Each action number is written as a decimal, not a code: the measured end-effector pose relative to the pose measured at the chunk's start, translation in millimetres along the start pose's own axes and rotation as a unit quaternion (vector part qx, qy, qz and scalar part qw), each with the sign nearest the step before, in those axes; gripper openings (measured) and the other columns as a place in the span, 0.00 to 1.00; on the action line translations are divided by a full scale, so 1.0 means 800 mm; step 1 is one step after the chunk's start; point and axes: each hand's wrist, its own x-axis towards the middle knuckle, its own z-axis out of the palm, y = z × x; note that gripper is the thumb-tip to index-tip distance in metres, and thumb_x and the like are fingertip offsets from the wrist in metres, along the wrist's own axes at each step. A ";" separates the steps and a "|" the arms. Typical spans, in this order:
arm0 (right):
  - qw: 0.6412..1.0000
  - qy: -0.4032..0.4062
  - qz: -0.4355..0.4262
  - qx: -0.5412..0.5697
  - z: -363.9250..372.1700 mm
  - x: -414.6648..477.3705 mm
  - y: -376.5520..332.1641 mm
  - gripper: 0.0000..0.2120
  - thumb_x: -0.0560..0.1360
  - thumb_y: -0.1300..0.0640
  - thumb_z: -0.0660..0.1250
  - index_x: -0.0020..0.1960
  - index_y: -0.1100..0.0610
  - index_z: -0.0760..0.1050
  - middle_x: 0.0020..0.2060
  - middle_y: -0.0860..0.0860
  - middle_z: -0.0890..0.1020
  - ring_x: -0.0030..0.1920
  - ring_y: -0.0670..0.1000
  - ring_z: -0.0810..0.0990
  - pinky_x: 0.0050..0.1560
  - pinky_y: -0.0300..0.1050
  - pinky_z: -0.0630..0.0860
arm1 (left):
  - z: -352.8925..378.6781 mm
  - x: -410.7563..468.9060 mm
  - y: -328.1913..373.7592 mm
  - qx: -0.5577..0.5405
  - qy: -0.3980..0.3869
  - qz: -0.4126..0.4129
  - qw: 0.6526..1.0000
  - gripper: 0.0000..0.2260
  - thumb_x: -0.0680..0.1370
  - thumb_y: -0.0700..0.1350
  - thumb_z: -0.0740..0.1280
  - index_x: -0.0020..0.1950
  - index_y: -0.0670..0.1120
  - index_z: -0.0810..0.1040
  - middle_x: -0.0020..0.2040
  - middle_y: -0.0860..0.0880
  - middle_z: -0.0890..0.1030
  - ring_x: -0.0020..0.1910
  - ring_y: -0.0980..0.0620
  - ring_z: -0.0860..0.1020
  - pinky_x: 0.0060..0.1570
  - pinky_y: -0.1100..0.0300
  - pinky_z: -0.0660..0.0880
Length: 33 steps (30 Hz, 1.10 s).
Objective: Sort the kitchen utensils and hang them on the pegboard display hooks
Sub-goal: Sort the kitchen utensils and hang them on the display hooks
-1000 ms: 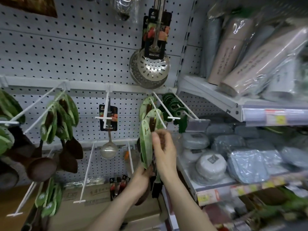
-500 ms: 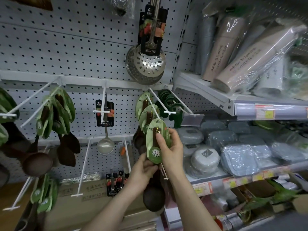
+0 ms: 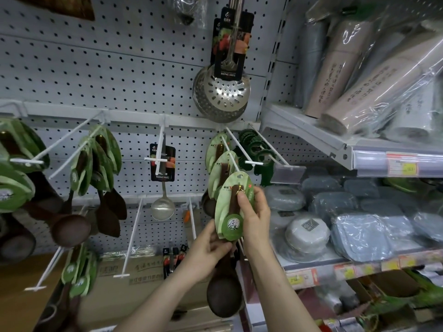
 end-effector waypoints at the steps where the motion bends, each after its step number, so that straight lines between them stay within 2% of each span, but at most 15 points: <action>1: 1.000 0.004 0.006 0.007 0.000 0.000 0.002 0.06 0.79 0.63 0.66 0.50 0.54 0.77 0.42 0.47 0.84 0.44 0.47 0.82 0.45 0.41 0.78 | -0.001 -0.001 -0.001 -0.001 -0.009 -0.002 1.000 0.22 0.76 0.38 0.69 0.68 0.51 0.69 0.57 0.49 0.82 0.56 0.51 0.81 0.59 0.56 0.75; 5: 1.000 0.012 0.026 0.006 0.004 0.007 0.007 0.05 0.79 0.63 0.65 0.52 0.55 0.77 0.43 0.47 0.85 0.45 0.46 0.82 0.45 0.40 0.78 | -0.007 0.000 -0.001 0.002 0.001 0.008 1.000 0.22 0.73 0.43 0.68 0.66 0.50 0.70 0.57 0.48 0.82 0.57 0.50 0.80 0.60 0.55 0.74; 9: 0.997 0.026 0.065 0.024 0.014 0.028 0.014 0.03 0.79 0.60 0.66 0.53 0.57 0.76 0.44 0.50 0.84 0.45 0.49 0.82 0.45 0.44 0.79 | -0.015 0.006 0.009 0.008 0.015 0.009 1.000 0.16 0.75 0.43 0.67 0.62 0.52 0.72 0.53 0.49 0.83 0.46 0.51 0.82 0.55 0.54 0.77; 12: 0.995 0.025 0.086 0.033 0.026 0.045 0.022 0.02 0.79 0.59 0.67 0.51 0.54 0.76 0.45 0.51 0.83 0.46 0.49 0.81 0.48 0.47 0.79 | -0.034 0.015 0.015 0.042 0.044 0.010 0.998 0.17 0.77 0.36 0.67 0.60 0.53 0.71 0.53 0.50 0.82 0.48 0.54 0.81 0.55 0.59 0.76; 14: 0.995 0.015 0.099 0.028 0.032 0.056 0.028 0.03 0.78 0.57 0.68 0.48 0.48 0.78 0.48 0.51 0.84 0.49 0.52 0.81 0.54 0.54 0.78 | -0.048 0.022 0.020 0.089 0.065 0.009 0.994 0.21 0.77 0.31 0.64 0.59 0.56 0.70 0.51 0.53 0.80 0.48 0.60 0.80 0.52 0.66 0.73; 16: 0.994 0.011 0.108 0.008 0.038 0.066 0.031 0.06 0.78 0.55 0.68 0.46 0.44 0.79 0.50 0.52 0.85 0.51 0.54 0.82 0.56 0.56 0.78 | -0.060 0.031 0.023 0.131 0.099 -0.001 0.986 0.23 0.77 0.29 0.62 0.62 0.55 0.68 0.52 0.56 0.77 0.52 0.59 0.78 0.54 0.69 0.71; 18: 0.993 0.021 0.115 0.000 0.042 0.076 0.034 0.06 0.78 0.55 0.69 0.48 0.44 0.79 0.51 0.53 0.85 0.51 0.53 0.83 0.55 0.52 0.80 | -0.070 0.041 0.019 0.172 0.130 -0.018 0.976 0.26 0.77 0.30 0.62 0.70 0.51 0.66 0.57 0.55 0.75 0.59 0.56 0.73 0.63 0.64 0.68; 20: 0.993 0.037 0.111 0.003 0.045 0.088 0.036 0.04 0.78 0.57 0.69 0.50 0.48 0.78 0.49 0.53 0.84 0.47 0.48 0.82 0.48 0.42 0.80 | -0.076 0.051 0.014 0.192 0.139 -0.017 0.971 0.27 0.77 0.30 0.62 0.74 0.48 0.64 0.61 0.53 0.74 0.63 0.56 0.71 0.68 0.61 0.65; 21: 0.994 0.046 0.103 -0.007 0.048 0.094 0.036 0.03 0.78 0.57 0.69 0.50 0.50 0.77 0.47 0.52 0.83 0.45 0.47 0.81 0.45 0.39 0.78 | -0.077 0.055 0.013 0.198 0.138 -0.017 0.970 0.28 0.77 0.30 0.62 0.74 0.48 0.64 0.61 0.52 0.75 0.63 0.56 0.72 0.68 0.62 0.65; 23: 0.994 0.060 0.086 -0.039 0.049 0.104 0.042 0.03 0.77 0.57 0.70 0.49 0.51 0.77 0.45 0.51 0.81 0.45 0.49 0.79 0.46 0.39 0.76 | -0.077 0.060 0.010 0.205 0.132 -0.027 0.969 0.28 0.77 0.31 0.62 0.74 0.50 0.64 0.60 0.53 0.75 0.62 0.56 0.72 0.65 0.63 0.66; 26: 0.991 0.071 0.090 -0.071 0.050 0.112 0.054 0.07 0.76 0.56 0.72 0.48 0.47 0.75 0.50 0.55 0.81 0.48 0.51 0.79 0.52 0.44 0.77 | -0.075 0.062 0.004 0.200 0.132 -0.028 0.970 0.26 0.77 0.32 0.63 0.72 0.50 0.66 0.58 0.52 0.76 0.60 0.56 0.74 0.65 0.61 0.70; 28: 0.989 0.081 0.099 -0.071 0.047 0.109 0.061 0.10 0.76 0.57 0.72 0.50 0.46 0.73 0.51 0.54 0.81 0.49 0.50 0.80 0.54 0.43 0.77 | -0.075 0.060 0.001 0.202 0.141 -0.018 0.969 0.24 0.77 0.32 0.63 0.70 0.50 0.68 0.57 0.52 0.77 0.59 0.56 0.75 0.65 0.60 0.70; 31: 0.986 0.103 0.114 -0.062 0.042 0.095 0.072 0.13 0.76 0.62 0.70 0.57 0.56 0.70 0.43 0.49 0.78 0.44 0.48 0.78 0.46 0.36 0.74 | -0.077 0.048 -0.002 0.199 0.138 -0.012 0.970 0.22 0.78 0.33 0.63 0.67 0.53 0.69 0.56 0.54 0.77 0.57 0.59 0.75 0.59 0.69 0.70; 33: 0.983 0.126 0.121 -0.065 0.041 0.080 0.080 0.12 0.76 0.65 0.69 0.55 0.56 0.69 0.43 0.50 0.76 0.44 0.49 0.76 0.47 0.38 0.73 | -0.081 0.039 -0.006 0.198 0.128 -0.006 0.972 0.22 0.78 0.33 0.63 0.66 0.53 0.70 0.55 0.55 0.78 0.56 0.60 0.75 0.59 0.69 0.71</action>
